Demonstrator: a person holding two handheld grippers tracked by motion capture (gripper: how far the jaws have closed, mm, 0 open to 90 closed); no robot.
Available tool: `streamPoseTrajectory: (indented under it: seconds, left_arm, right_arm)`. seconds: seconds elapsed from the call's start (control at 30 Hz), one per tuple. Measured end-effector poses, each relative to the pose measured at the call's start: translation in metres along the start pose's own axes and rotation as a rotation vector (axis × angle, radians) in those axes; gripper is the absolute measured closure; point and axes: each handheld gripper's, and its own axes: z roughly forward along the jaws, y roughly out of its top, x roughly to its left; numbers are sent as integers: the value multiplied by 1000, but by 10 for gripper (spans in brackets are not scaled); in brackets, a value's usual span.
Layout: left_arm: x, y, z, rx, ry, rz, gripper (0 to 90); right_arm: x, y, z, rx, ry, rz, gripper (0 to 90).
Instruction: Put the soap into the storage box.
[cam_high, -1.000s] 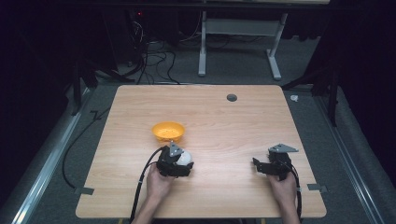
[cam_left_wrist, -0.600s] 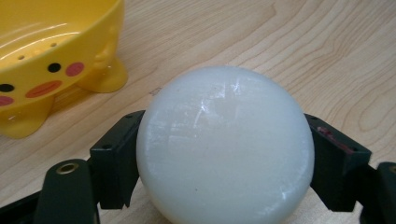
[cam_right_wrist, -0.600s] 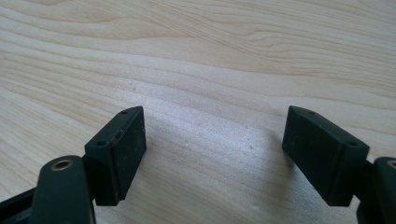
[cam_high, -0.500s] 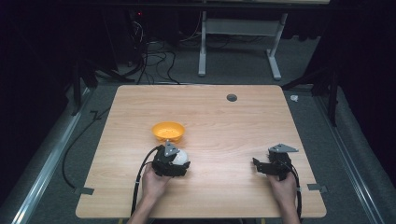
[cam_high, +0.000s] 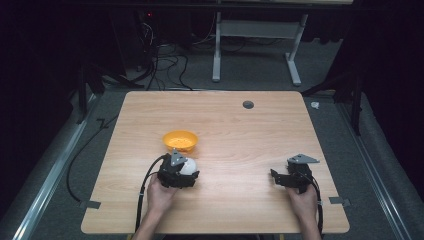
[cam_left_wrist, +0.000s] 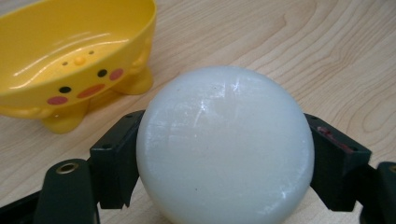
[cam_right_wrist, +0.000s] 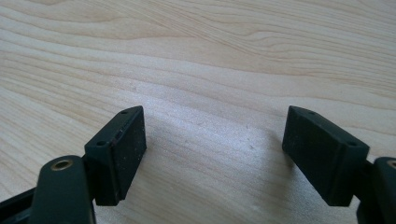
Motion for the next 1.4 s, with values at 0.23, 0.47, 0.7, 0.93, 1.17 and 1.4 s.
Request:
streamPoseTrajectory:
  seconds: [0.23, 0.47, 0.7, 0.93, 1.17, 1.4]
  left_arm:
    - [6, 1, -6, -15, 4, -21, 233]
    - [10, 1, -10, -19, 17, -37, 233]
    - [13, 5, -13, -17, 34, -37, 233]
    - [21, 8, -19, -20, 55, -46, 233]
    - [27, 10, -23, -26, 56, -65, 233]
    - [34, 15, -27, -45, 52, -80, 233]
  right_arm:
    - [0, 0, 0, 0, 0, 1, 225]
    - [0, 0, 0, 0, 0, 0, 225]
    - [0, 0, 0, 0, 0, 0, 225]
    - [0, 0, 0, 0, 0, 1, 225]
    - [0, 0, 0, 0, 0, 0, 225]
    - [0, 0, 0, 0, 0, 0, 225]
